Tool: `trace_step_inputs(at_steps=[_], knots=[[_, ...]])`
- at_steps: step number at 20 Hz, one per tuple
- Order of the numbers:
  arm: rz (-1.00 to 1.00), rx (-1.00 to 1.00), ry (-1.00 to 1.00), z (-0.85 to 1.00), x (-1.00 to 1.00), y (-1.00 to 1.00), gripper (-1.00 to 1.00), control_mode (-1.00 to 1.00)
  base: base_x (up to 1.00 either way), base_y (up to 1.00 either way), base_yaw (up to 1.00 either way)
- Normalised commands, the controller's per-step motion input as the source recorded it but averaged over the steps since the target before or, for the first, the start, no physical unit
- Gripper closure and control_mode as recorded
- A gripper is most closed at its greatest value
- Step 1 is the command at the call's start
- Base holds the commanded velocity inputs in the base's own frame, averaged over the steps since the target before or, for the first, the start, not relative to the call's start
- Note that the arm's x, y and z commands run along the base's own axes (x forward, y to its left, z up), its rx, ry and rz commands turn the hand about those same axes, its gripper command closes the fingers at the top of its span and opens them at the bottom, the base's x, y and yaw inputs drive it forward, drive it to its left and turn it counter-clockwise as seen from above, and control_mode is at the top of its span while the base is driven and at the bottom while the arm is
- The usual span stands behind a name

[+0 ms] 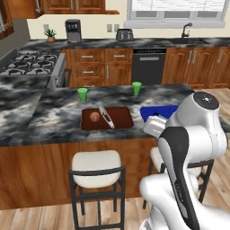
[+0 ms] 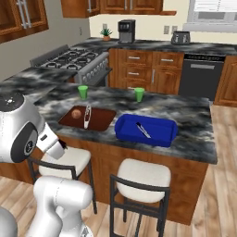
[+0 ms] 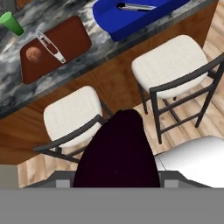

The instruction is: Gather the onion and eggplant from the fridge and place them on a tray on the dining counter. Then gather the fish and chicken drumstick from the fridge and place them on the other tray.

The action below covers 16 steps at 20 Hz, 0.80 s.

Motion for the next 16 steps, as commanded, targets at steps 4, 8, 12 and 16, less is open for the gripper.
trace_step_inputs(at_steps=[4, 8, 12, 16], knots=[[-0.07, -0.07, 0.0, 0.0, 0.15, 0.28, 1.0, -1.0, 0.03, 0.11, -0.03], [-0.12, -0.04, -0.09, 0.0, 0.15, 0.06, 1.0, -1.0, 0.0, 0.0, 0.0], [-0.05, 0.0, -0.12, 0.0, 0.23, 0.0, 1.0, -1.0, 0.0, 0.0, 0.0], [0.03, 0.0, -0.01, 0.0, 0.53, 0.0, 1.0, -1.0, 0.0, 0.0, 0.0]])
